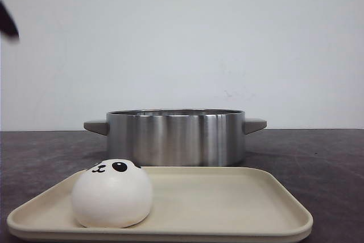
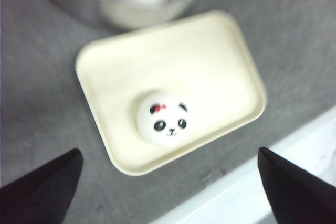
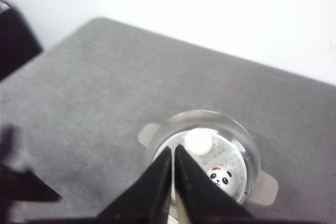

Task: Steam buns
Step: 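Lower the left gripper onto the last bun on the tray and grasp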

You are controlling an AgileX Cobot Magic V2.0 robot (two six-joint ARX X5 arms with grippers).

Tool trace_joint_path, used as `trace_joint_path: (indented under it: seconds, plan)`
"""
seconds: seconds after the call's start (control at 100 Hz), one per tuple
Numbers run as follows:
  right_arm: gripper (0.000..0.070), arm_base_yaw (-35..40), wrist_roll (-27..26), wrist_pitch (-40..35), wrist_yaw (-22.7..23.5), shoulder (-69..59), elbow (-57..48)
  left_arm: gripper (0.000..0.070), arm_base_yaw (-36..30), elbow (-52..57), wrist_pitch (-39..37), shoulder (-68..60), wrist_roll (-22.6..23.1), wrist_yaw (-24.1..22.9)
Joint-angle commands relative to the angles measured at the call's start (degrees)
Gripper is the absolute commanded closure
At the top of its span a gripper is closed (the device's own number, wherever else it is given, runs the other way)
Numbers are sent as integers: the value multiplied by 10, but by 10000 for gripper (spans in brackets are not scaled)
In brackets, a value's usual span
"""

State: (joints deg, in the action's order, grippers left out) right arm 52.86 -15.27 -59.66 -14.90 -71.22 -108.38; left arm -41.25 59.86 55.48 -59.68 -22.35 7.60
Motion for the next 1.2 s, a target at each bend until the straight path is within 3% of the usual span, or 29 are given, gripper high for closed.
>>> trace_joint_path:
  seconds: [0.0,0.25,0.55,1.04,1.08,1.16,1.19]
  plan:
    - [700,11,2,-3,-8,11,-10,26,-14,-17,-26,-21,-13,2]
    - [700,11,3,-50,-51,52,-10,25,-54,-49,-76,-144,-13,2]
    - [700,11,-9,-88,-61,61,-10,0,-76,-49,-141,-266,-27,-1]
    - [700,11,-23,-107,-62,61,-10,0,-76,-49,-191,-312,-28,-23]
    - [700,11,-24,-107,-62,61,-10,64,-75,-49,-189,-312,-28,-23]
    - [700,11,-24,-107,-61,61,-10,263,-75,-49,-179,-312,-28,-23]
    - [700,11,-24,-107,-62,61,-10,298,-75,-49,-176,-312,-28,-23]
